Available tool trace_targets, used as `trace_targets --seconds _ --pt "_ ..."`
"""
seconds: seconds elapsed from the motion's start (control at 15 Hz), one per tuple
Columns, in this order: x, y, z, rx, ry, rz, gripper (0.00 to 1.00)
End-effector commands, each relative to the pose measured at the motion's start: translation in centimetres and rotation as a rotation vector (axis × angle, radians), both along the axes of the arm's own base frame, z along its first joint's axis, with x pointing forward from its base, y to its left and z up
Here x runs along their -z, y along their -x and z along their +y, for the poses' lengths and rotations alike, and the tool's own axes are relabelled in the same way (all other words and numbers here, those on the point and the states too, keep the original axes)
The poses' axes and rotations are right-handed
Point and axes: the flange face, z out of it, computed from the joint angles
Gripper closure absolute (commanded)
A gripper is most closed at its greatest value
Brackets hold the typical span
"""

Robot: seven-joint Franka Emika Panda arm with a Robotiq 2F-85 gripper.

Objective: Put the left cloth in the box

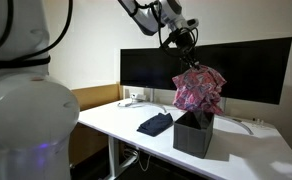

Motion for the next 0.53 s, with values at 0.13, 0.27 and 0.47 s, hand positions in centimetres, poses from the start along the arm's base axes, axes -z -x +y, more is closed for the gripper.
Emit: trace_targets --seconds 0.13,0.27,0.47 --pt "-0.6 -0.2 0.1 -0.03 0.02 -0.009 0.98" --pt "-0.6 0.2 0.6 -0.037 0.017 -0.013 0.98" --pt "-0.4 0.5 1.4 -0.053 0.015 -0.015 0.98"
